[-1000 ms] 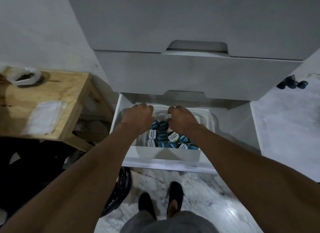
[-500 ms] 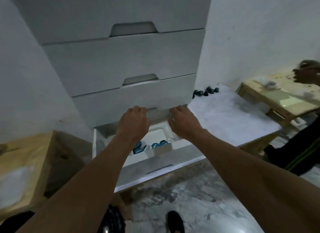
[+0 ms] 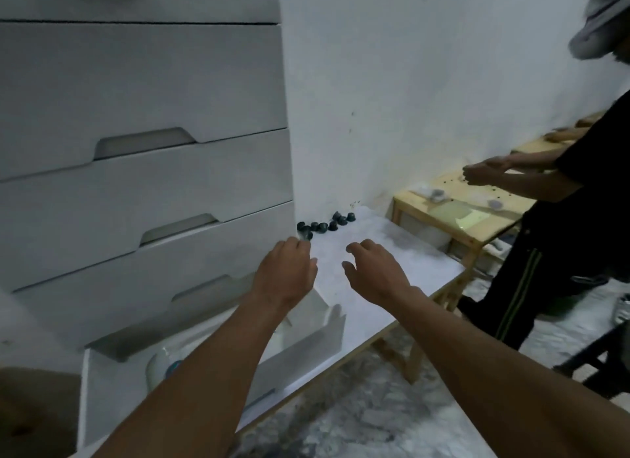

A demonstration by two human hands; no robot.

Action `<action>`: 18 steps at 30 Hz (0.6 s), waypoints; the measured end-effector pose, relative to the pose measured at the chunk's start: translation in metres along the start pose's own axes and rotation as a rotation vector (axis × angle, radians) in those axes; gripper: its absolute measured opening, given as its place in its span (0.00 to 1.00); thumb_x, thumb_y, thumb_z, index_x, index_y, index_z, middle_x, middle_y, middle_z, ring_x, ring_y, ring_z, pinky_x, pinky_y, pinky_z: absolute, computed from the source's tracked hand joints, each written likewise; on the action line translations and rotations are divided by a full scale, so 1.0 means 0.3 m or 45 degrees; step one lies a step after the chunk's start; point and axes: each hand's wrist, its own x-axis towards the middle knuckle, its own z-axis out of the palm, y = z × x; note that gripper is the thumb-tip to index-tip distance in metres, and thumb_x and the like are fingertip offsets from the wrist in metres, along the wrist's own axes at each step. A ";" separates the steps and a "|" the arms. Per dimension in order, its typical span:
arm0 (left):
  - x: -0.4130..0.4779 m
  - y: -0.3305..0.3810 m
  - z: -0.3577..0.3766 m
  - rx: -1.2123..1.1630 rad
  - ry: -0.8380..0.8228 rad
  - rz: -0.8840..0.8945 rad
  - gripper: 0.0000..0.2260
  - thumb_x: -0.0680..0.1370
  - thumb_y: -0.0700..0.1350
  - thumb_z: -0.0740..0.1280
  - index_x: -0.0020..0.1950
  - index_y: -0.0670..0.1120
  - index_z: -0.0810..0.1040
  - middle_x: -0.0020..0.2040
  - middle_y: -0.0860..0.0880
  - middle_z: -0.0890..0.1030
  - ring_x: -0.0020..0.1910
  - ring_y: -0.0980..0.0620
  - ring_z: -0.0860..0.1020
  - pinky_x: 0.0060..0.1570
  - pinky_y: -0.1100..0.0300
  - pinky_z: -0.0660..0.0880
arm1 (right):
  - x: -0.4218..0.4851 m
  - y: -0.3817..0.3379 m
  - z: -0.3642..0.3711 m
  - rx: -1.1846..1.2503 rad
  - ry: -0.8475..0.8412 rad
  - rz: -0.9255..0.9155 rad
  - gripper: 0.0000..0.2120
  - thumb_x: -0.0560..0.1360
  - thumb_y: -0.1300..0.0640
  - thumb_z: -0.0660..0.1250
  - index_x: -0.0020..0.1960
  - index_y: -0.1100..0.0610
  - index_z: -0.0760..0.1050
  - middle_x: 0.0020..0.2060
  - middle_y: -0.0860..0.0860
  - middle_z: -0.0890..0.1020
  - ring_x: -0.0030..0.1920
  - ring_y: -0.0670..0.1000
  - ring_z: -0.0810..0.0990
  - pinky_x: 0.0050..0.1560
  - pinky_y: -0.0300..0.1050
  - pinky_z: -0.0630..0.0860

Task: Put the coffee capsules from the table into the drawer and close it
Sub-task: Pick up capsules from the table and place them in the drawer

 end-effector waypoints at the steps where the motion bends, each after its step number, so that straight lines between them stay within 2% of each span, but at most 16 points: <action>1: 0.031 0.023 0.024 -0.009 -0.003 -0.002 0.15 0.80 0.49 0.58 0.63 0.43 0.73 0.59 0.44 0.77 0.57 0.45 0.74 0.55 0.53 0.71 | 0.020 0.037 0.004 0.003 0.000 0.011 0.16 0.80 0.51 0.59 0.62 0.59 0.72 0.59 0.57 0.76 0.57 0.59 0.75 0.54 0.52 0.75; 7: 0.267 0.132 0.210 0.021 -0.033 -0.081 0.15 0.80 0.49 0.58 0.63 0.43 0.72 0.59 0.44 0.76 0.58 0.45 0.74 0.55 0.54 0.71 | 0.222 0.268 0.066 0.047 -0.033 -0.043 0.16 0.80 0.51 0.59 0.63 0.58 0.71 0.60 0.57 0.76 0.58 0.58 0.75 0.54 0.52 0.76; 18: 0.575 0.231 0.477 0.068 -0.107 -0.590 0.15 0.79 0.47 0.58 0.63 0.42 0.73 0.58 0.44 0.77 0.56 0.46 0.75 0.52 0.56 0.73 | 0.675 0.590 0.171 0.102 -0.326 -0.374 0.18 0.80 0.53 0.58 0.67 0.59 0.70 0.64 0.56 0.74 0.62 0.58 0.73 0.60 0.51 0.72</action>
